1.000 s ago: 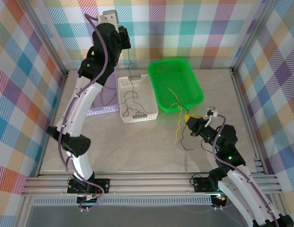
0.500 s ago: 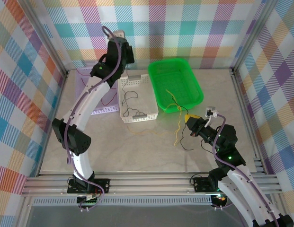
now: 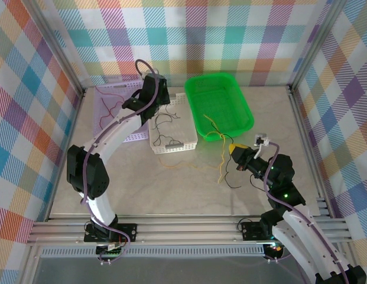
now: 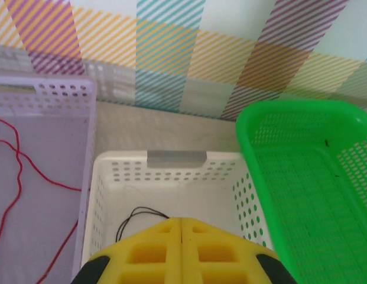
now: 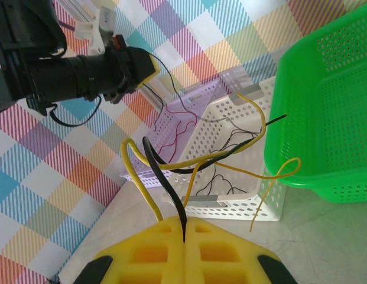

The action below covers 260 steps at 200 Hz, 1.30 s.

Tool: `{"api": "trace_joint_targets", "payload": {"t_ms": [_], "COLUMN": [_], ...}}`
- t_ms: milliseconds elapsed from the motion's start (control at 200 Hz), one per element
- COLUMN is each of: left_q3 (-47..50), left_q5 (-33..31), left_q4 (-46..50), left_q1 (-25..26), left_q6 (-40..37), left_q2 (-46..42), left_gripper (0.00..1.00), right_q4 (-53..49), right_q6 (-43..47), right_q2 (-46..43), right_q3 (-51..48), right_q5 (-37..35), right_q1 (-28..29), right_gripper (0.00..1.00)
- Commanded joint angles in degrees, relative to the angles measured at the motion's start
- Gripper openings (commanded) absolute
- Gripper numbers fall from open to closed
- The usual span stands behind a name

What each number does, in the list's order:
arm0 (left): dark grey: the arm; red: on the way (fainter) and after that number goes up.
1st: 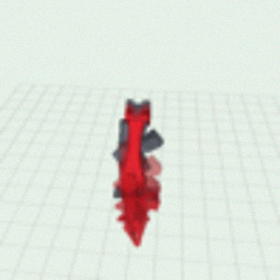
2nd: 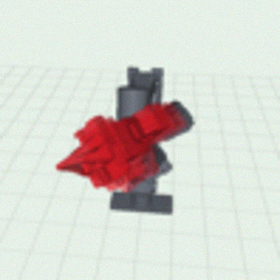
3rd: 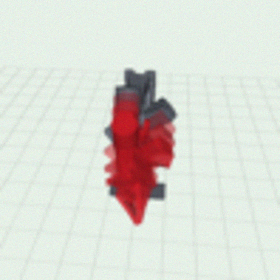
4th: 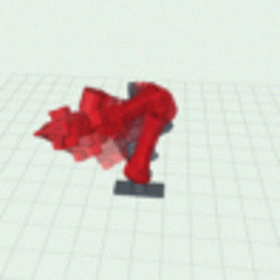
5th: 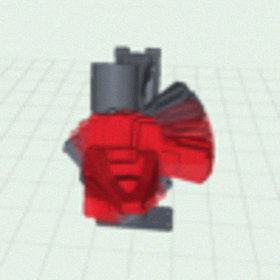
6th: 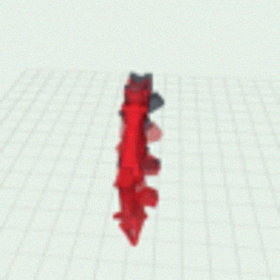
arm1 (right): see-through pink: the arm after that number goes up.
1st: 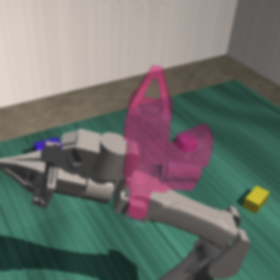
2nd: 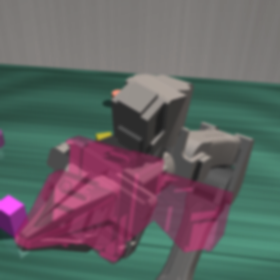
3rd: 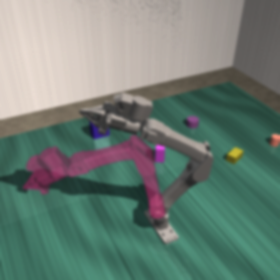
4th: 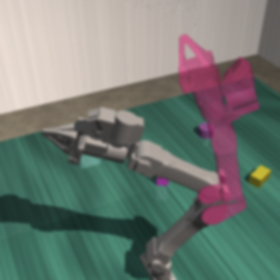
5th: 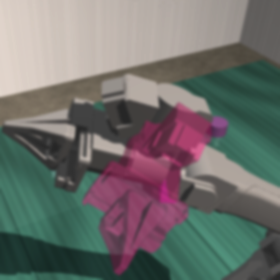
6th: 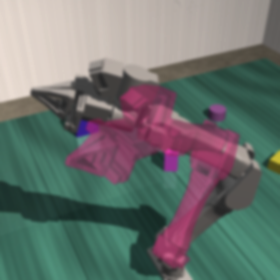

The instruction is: Untangle the cables

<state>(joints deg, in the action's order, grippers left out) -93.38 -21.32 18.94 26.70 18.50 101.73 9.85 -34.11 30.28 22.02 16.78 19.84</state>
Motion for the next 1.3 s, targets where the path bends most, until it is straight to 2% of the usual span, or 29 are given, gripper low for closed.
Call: {"api": "trace_joint_targets", "payload": {"t_ms": [0,355,825,1295], "left_q3": [2.98,5.41,-0.56,-9.84], "left_q5": [1.88,2.38,-0.67,-3.97], "left_q4": [-2.50,-1.15,5.64,14.46], "left_q1": [0.17,2.16,5.82,5.91], "left_q6": [2.91,5.05,5.06,2.86], "left_q2": [-1.54,4.20,14.16,20.10], "left_gripper": [0.00,0.00,0.00,0.16], "right_q4": [2.18,2.42,3.14,3.15], "right_q6": [-0.50,-0.61,-0.67,-0.52], "right_q2": [-0.01,0.19,1.13,1.04], "right_q3": [0.04,-0.05,-0.14,-0.14], "right_q5": [0.94,1.29,1.59,1.60], "right_q1": [-0.10,0.07,0.54,0.82], "right_gripper": [0.00,0.00,0.00,0.00]}}
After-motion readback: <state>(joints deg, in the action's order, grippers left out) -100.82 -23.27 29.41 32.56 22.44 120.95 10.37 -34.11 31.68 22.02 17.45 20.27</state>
